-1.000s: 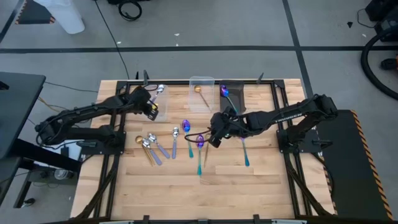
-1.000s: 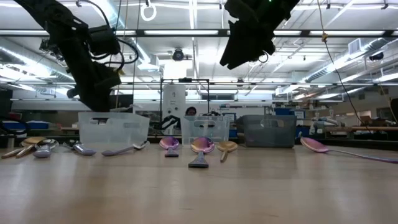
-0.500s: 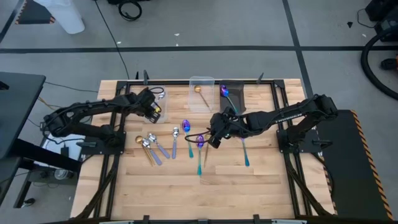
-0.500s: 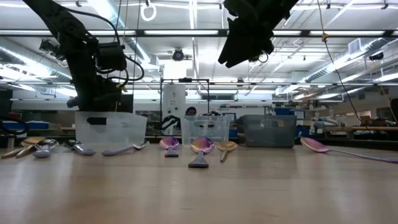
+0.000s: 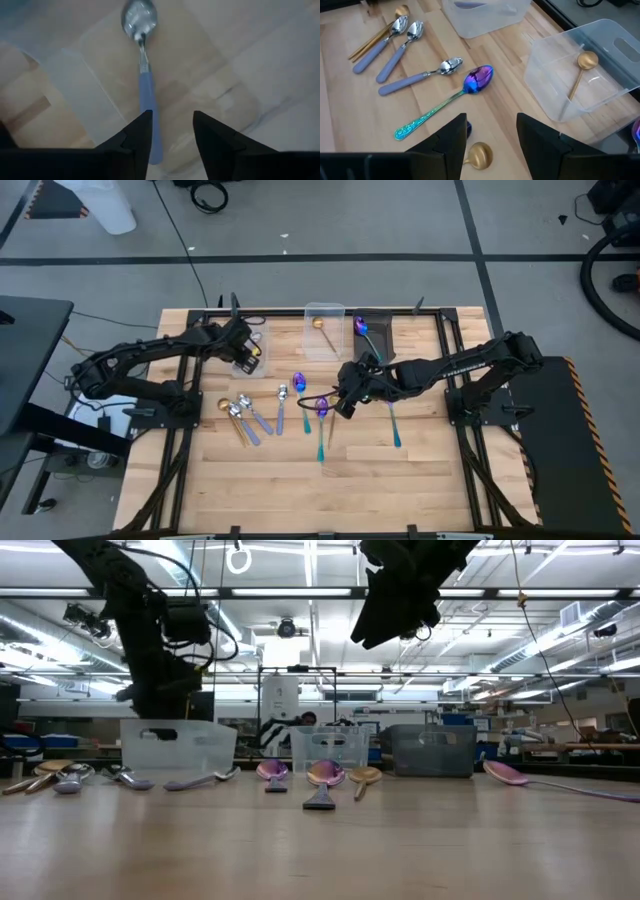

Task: Sort silverware by color (type)
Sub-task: Put the purple spoon into the left transparent bin, then put the blue spoon into the black bin

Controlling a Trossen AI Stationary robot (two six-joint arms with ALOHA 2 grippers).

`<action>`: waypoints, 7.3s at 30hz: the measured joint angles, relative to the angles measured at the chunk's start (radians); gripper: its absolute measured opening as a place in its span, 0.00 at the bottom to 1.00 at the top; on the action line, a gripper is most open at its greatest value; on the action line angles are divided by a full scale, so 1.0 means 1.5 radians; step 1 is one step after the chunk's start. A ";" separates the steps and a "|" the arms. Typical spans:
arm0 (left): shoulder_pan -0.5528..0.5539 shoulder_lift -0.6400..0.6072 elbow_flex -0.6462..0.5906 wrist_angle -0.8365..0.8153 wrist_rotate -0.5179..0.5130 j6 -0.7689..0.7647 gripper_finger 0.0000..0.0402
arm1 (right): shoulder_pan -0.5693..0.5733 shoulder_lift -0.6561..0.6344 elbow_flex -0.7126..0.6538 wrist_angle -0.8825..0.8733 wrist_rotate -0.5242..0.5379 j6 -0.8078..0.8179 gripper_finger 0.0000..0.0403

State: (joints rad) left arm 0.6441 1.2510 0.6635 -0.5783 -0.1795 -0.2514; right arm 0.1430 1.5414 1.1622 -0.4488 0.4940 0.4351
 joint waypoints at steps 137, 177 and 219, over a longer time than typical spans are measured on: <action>-0.276 0.037 0.268 -0.310 -0.270 -0.123 0.15 | 0.113 0.008 -0.231 0.361 0.130 0.047 0.45; 0.022 0.039 0.010 0.002 0.009 0.002 0.25 | 0.114 0.008 -0.231 0.364 0.127 0.052 0.45; -0.409 0.017 0.190 -0.232 0.151 -0.241 0.40 | 0.115 0.007 -0.231 0.309 0.158 0.044 0.45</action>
State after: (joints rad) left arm 0.0307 1.2758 0.9482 -0.9265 0.0476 -0.6122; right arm 0.3149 1.5524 0.8154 0.0140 0.7310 0.5011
